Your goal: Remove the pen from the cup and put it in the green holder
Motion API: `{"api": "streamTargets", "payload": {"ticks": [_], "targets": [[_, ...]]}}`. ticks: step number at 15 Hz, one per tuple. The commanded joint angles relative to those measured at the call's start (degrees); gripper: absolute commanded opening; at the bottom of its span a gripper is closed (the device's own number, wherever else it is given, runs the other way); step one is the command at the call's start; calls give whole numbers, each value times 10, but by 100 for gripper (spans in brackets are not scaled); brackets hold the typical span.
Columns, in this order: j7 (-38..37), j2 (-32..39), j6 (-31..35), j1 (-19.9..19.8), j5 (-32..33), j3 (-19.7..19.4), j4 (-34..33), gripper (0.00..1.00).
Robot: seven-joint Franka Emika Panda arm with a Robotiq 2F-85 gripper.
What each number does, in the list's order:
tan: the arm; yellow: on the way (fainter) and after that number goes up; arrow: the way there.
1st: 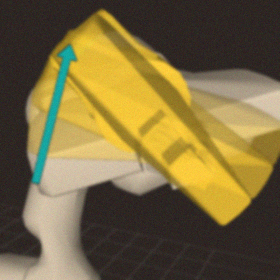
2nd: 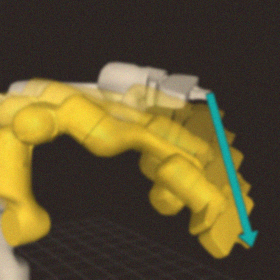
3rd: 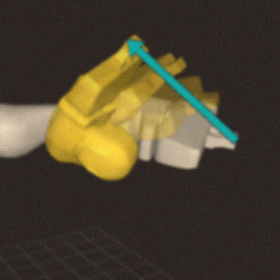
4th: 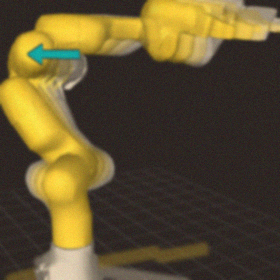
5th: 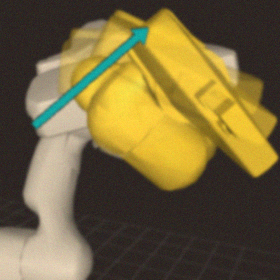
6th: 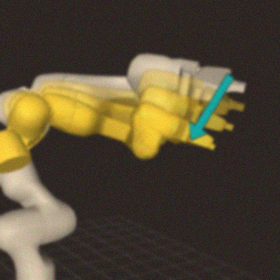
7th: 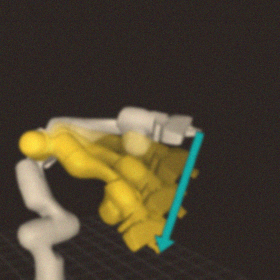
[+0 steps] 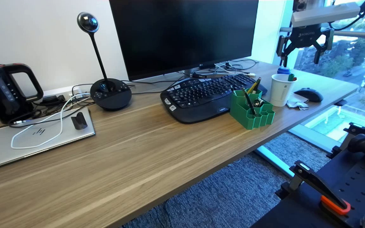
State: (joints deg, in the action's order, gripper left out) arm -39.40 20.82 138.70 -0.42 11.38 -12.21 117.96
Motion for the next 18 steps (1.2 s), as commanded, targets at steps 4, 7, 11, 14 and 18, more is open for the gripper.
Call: {"api": "streamTargets", "payload": {"ticks": [4, 7, 11, 14, 18], "targets": [[1, 4, -18, 1, -1, -2, -8, 100], [0, 4, -18, 1, -1, -2, -8, 100], [-7, 11, -13, 4, 1, -3, -15, 100], [-9, 13, -8, 5, 1, -3, -18, 100], [-13, 22, -1, 10, 6, -4, -24, 100]]}}
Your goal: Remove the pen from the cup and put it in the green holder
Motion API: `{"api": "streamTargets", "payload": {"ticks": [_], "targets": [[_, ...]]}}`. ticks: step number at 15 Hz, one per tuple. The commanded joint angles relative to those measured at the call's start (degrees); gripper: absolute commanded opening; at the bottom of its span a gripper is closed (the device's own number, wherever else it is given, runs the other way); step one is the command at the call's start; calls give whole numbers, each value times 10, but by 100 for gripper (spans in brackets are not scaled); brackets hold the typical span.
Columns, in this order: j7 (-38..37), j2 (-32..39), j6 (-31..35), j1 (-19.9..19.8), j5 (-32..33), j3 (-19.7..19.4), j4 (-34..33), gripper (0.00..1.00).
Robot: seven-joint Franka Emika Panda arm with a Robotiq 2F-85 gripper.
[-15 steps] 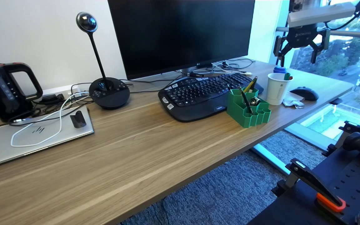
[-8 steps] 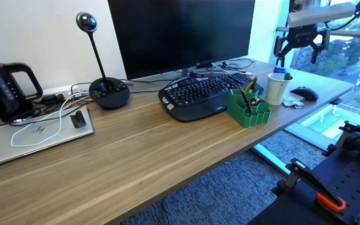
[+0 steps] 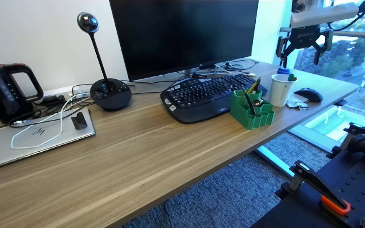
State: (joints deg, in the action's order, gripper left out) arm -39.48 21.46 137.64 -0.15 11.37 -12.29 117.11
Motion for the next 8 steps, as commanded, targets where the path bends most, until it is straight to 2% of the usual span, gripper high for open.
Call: {"api": "streamTargets", "payload": {"ticks": [1, 8], "targets": [[-15, 18, 10, 8, 7, -5, -18, 100], [-34, 44, 28, 18, 14, -13, -35, 100]]}}
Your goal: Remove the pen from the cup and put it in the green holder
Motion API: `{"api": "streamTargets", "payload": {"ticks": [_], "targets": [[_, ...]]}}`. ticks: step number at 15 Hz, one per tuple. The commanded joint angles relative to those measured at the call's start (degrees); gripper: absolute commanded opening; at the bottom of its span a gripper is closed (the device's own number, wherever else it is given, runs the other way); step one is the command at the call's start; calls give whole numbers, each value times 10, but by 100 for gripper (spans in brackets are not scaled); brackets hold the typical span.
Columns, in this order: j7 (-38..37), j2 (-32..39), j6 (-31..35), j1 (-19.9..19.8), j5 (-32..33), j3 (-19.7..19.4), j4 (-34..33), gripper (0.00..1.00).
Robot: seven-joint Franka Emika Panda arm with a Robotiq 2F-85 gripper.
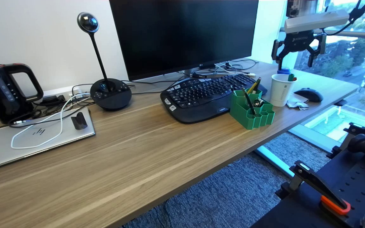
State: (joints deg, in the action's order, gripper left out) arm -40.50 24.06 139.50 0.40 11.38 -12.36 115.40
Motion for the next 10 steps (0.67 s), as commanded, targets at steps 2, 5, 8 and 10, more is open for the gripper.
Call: {"api": "streamTargets", "payload": {"ticks": [2, 5, 8, 10], "targets": [[-31, 25, 11, 15, 13, -13, -20, 100], [-36, 33, 12, 19, 12, -14, -22, 100], [-40, 39, 12, 22, 11, -14, -25, 100], [-42, 43, 10, 24, 10, -15, -28, 100]]}}
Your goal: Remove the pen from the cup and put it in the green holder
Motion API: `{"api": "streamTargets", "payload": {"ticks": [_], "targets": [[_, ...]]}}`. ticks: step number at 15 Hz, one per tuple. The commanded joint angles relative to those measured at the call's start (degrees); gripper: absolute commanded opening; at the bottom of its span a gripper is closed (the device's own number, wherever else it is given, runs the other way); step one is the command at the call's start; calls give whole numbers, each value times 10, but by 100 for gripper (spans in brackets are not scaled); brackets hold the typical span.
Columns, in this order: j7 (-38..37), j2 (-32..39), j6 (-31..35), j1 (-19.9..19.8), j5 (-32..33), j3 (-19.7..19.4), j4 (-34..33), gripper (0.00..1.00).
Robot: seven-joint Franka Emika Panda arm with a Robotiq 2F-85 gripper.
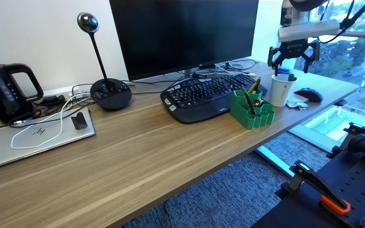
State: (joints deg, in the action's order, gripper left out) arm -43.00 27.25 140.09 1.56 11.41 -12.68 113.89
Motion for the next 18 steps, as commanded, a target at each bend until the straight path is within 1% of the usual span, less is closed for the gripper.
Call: {"api": "streamTargets", "payload": {"ticks": [1, 4, 5, 7, 8, 9, 12, 14, 17, 18], "targets": [[-18, 13, 4, 13, 10, -12, -14, 100], [-20, 16, 4, 14, 9, -13, -16, 100], [-21, 16, 3, 15, 9, -13, -16, 98], [-21, 16, 3, 15, 8, -13, -17, 86], [-22, 16, 2, 15, 8, -13, -17, 73], [-22, 16, 2, 15, 7, -13, -18, 63], [-26, 17, 2, 14, 7, -13, -19, 38], [-27, 18, 3, 14, 8, -13, -19, 25], [-29, 19, 4, 12, 6, -14, -21, 2], [-30, 20, 5, 12, 6, -14, -22, 0]]}}
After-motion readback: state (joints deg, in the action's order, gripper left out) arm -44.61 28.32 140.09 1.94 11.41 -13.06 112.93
